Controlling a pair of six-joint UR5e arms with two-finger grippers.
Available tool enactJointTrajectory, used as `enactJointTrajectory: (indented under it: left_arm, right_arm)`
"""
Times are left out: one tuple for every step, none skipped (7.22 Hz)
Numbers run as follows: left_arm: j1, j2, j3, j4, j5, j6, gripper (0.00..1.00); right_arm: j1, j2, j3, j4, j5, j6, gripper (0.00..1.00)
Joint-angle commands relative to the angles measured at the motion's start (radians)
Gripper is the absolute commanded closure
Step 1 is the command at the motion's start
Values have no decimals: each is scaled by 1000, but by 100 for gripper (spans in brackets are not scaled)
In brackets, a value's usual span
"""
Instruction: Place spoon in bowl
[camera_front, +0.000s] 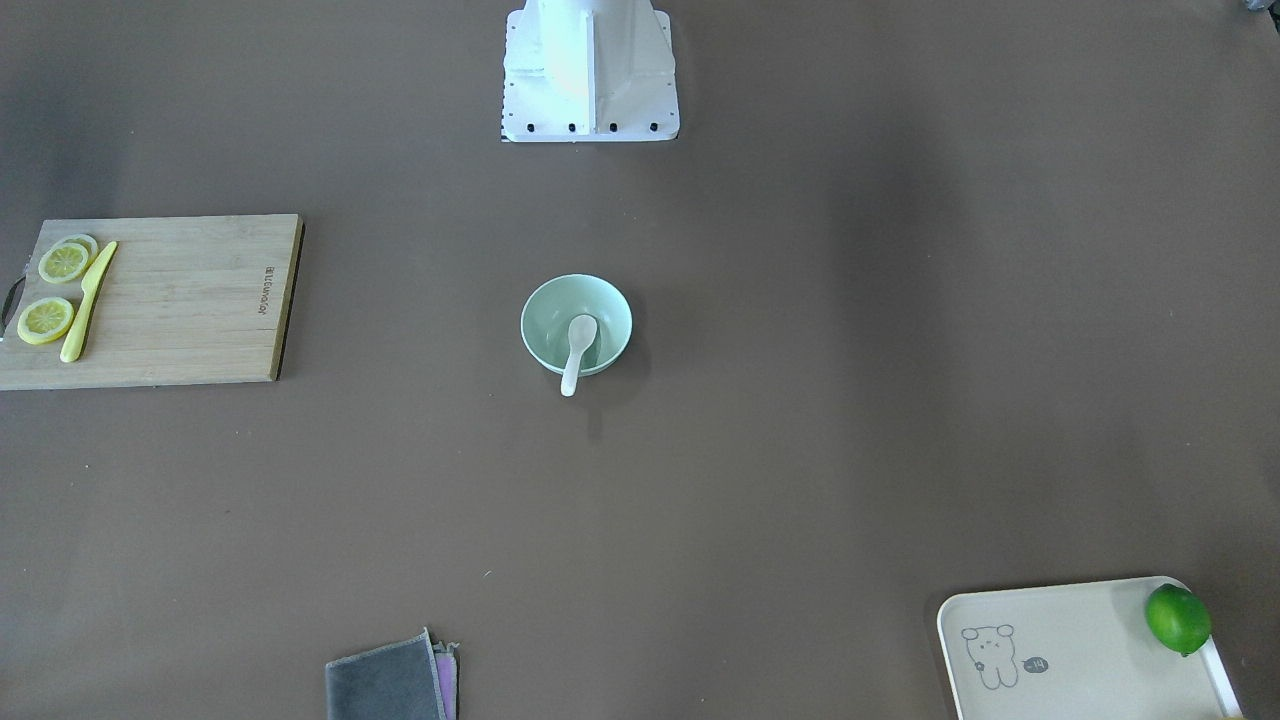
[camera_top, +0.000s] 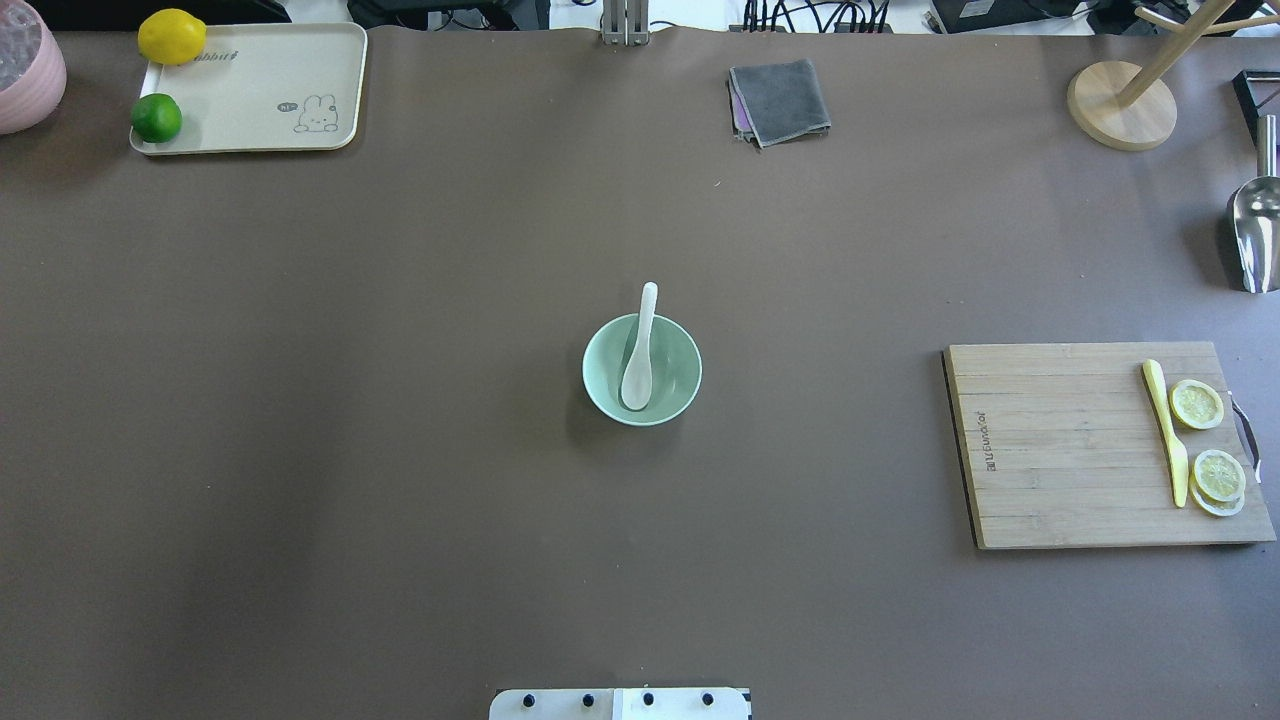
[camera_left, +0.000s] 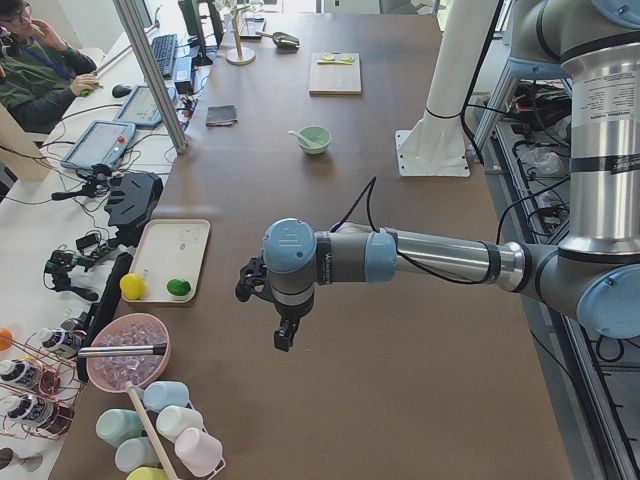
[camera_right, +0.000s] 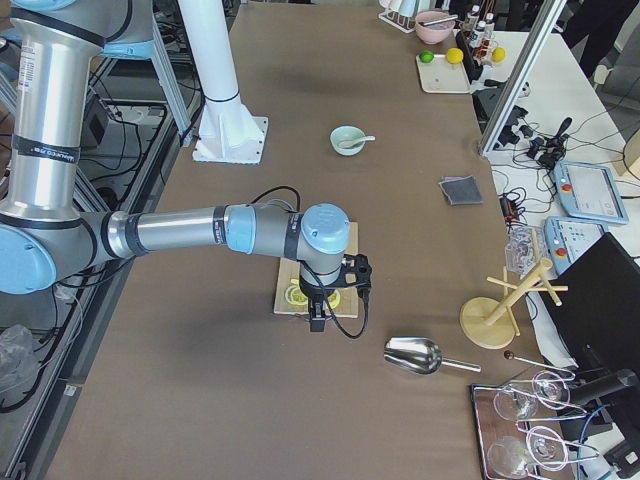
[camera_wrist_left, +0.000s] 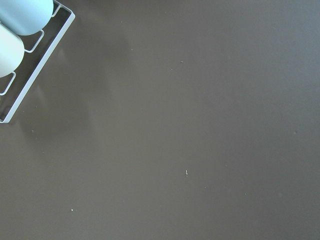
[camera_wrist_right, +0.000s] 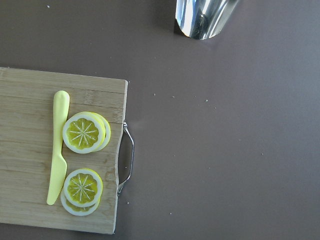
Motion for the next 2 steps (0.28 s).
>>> enactJointTrajectory:
  left_arm:
    - [0, 0, -2, 0, -1, 0, 1]
    - [0, 0, -2, 0, -1, 0, 1]
  right_arm:
    - [-1, 0, 0, 0, 0, 0, 0]
    - [-1, 0, 0, 0, 2, 0, 0]
